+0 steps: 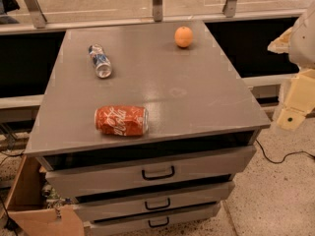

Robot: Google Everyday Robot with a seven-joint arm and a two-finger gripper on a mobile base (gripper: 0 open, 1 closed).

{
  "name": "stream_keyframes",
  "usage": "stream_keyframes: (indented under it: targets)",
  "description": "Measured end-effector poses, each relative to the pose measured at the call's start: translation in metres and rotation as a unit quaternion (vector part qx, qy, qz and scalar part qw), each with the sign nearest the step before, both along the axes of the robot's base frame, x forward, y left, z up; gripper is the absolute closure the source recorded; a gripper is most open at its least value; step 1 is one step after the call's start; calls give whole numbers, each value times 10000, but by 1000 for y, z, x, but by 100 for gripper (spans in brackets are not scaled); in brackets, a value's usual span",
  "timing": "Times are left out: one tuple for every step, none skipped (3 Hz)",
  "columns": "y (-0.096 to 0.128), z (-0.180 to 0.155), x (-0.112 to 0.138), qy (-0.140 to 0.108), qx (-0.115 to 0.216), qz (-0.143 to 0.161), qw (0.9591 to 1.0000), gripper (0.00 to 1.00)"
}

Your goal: Pick coke can

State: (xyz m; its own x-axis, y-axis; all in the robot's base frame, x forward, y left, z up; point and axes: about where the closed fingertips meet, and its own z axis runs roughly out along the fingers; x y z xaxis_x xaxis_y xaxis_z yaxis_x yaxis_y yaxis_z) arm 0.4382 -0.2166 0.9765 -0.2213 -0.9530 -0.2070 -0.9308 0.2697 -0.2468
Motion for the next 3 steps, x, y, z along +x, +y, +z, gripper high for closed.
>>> stream_keyframes:
  targets:
    - [1, 0, 0, -19, 5, 6, 10000, 0]
    - [25, -14, 11, 38, 184, 90, 9998, 0]
    - [76, -39, 30, 213, 529, 195, 9982, 0]
